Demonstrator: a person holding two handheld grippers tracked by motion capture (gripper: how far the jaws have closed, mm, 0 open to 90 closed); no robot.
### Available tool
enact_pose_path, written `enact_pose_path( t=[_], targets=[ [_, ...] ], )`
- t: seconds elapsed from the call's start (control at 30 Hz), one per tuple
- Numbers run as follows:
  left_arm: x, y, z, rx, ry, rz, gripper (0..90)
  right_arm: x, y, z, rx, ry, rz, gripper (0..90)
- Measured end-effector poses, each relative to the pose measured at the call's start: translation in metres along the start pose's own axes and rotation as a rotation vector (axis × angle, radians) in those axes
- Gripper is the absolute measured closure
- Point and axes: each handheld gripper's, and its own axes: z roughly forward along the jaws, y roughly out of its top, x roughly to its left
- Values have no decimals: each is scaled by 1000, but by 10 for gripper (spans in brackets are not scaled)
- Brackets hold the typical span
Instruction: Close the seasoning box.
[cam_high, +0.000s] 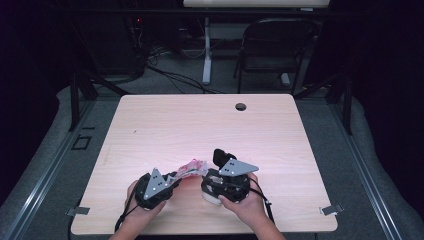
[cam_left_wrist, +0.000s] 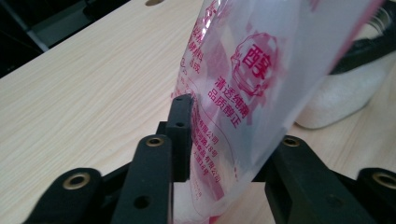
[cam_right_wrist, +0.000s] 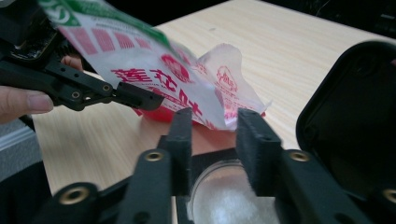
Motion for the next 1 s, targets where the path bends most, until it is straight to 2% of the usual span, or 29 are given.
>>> enact_pose_path(
  t=[0.2, 0.3, 0.43, 0.63, 0.8, 1.0],
  targets=[
    [19, -6, -6, -26, 13, -118, 773, -3, 0, -1, -24, -3, 21, 569],
    [30, -9, -8, -36, 10, -186, 813, -3, 0, -1, -22, -6, 18, 561],
    [41, -13, -11, -52, -2, -255, 851, -3, -1, -2, -20, -10, 22, 556],
    [52, -16, -15, -74, 6, -305, 898, -4, -2, -3, -26, -19, 31, 554],
    [58, -17, -20, -68, 20, -316, 900, -5, -2, -4, -31, -23, 35, 551],
    [70, -20, -29, -73, 70, -350, 900, -6, -2, -5, -36, -27, 45, 531]
  ],
)
